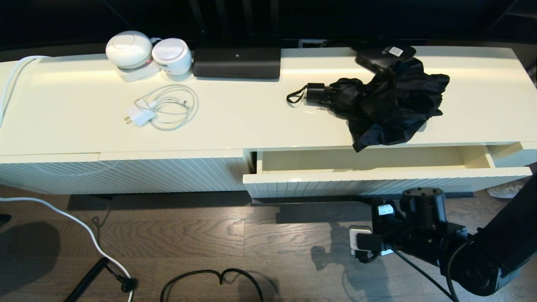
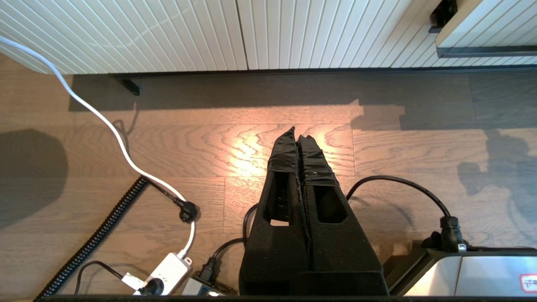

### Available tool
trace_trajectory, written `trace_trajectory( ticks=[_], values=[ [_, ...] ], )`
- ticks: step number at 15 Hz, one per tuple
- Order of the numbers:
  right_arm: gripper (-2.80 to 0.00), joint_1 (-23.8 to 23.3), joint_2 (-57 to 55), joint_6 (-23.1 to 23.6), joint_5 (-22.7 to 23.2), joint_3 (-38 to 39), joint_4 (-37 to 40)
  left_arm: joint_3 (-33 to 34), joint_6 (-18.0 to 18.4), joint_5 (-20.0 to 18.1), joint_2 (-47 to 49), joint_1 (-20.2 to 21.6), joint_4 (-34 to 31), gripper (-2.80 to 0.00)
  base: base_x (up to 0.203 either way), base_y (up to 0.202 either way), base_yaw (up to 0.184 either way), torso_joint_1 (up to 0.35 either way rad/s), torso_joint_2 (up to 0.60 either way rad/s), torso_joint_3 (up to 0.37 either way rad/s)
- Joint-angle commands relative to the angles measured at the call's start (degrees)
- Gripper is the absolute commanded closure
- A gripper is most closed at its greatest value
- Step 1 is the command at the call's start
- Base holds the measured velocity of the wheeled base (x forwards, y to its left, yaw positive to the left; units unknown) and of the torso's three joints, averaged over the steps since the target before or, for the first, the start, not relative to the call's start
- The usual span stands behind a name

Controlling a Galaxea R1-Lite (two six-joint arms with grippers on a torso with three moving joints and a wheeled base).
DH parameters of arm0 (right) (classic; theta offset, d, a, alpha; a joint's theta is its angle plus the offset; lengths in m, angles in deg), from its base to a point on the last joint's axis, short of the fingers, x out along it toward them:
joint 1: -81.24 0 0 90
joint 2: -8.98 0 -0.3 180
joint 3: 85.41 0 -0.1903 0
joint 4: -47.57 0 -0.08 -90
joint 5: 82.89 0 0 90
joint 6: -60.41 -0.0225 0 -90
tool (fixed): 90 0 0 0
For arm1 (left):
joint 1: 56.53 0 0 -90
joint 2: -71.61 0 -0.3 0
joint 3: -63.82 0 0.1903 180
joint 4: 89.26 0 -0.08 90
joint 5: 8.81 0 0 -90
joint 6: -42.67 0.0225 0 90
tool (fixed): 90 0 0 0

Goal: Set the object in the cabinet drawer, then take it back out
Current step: Open the drawer

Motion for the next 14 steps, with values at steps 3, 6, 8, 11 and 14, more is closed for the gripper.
trace_trajectory(
  ticks=[3, 6, 8, 11, 14],
  values=[
    [-2.80, -0.1, 3.8, 0.4, 0.1, 3.6, -0.2, 0.0, 0.0, 0.0, -0.1, 0.0, 0.0, 0.00, 0.000, 0.000, 0.000, 0.000, 0.00, 0.000],
    [-2.80, 0.0, 7.7, -0.2, 0.2, 5.8, 0.0, 0.0, 0.0, 0.0, -0.1, 0.0, 0.0, 0.00, 0.000, 0.000, 0.000, 0.000, 0.00, 0.000],
    [0.00, 0.0, 11.1, -1.2, 0.2, 8.0, 0.2, 0.0, 0.0, 0.0, -0.1, 0.0, 0.0, 0.00, 0.000, 0.000, 0.000, 0.000, 0.00, 0.000],
    [0.00, 0.0, 17.5, -2.8, 0.3, 10.7, 2.6, 0.0, 0.0, 0.0, -0.1, 0.0, 0.0, 0.00, 0.000, 0.000, 0.000, 0.000, 0.00, 0.000],
    [0.00, 0.0, 25.8, -4.7, 0.4, 12.0, 4.0, 0.0, 0.0, 0.0, 0.0, 0.1, 0.0, 0.00, 0.000, 0.000, 0.000, 0.000, 0.00, 0.000]
  ],
)
